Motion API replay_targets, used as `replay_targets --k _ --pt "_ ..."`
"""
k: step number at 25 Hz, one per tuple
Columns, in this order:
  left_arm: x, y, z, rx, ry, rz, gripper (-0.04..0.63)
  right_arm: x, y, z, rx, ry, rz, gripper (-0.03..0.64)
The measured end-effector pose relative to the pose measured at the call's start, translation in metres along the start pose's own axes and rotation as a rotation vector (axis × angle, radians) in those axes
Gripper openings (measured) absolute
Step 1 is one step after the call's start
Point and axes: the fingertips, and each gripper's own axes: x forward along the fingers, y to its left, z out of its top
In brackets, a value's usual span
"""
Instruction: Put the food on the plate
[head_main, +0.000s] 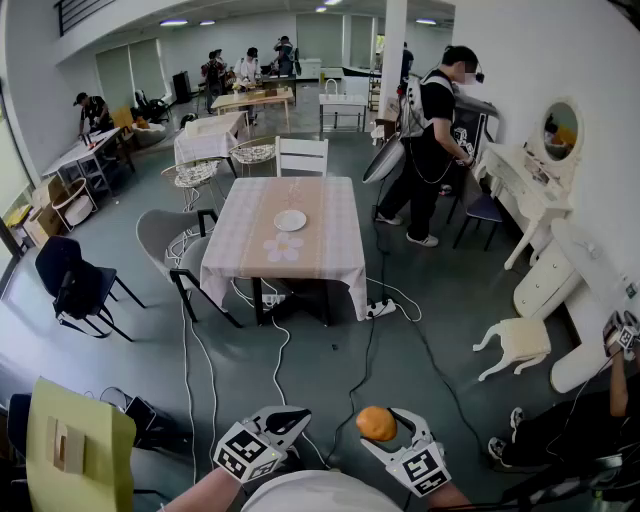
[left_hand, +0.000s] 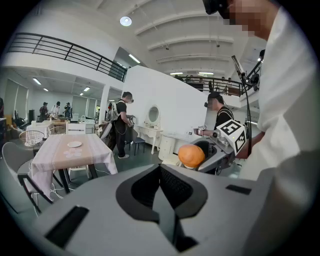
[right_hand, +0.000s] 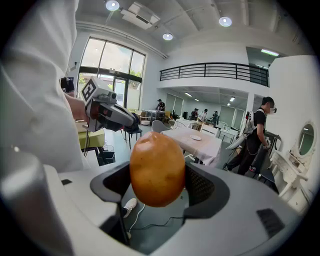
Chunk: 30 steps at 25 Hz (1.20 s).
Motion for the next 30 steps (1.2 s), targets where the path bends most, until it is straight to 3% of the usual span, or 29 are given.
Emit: replay_targets --k 15,23,30 --pt "0.025 -0.028 0.009 0.049 -0.003 -0.043 0.009 -0.024 -0.011 -0.020 0.036 -0.009 -0.037 0.345" --pt "0.017 0.008 0.004 -0.010 0.008 -0.001 0.009 0.018 -0.015 -0.005 0.031 0.018 0.042 0.344" --pt "0.031 0.094 0.017 -0.021 -0.018 -0.022 0.009 0.085 -0.049 0.029 0.036 0.049 0.025 0.344"
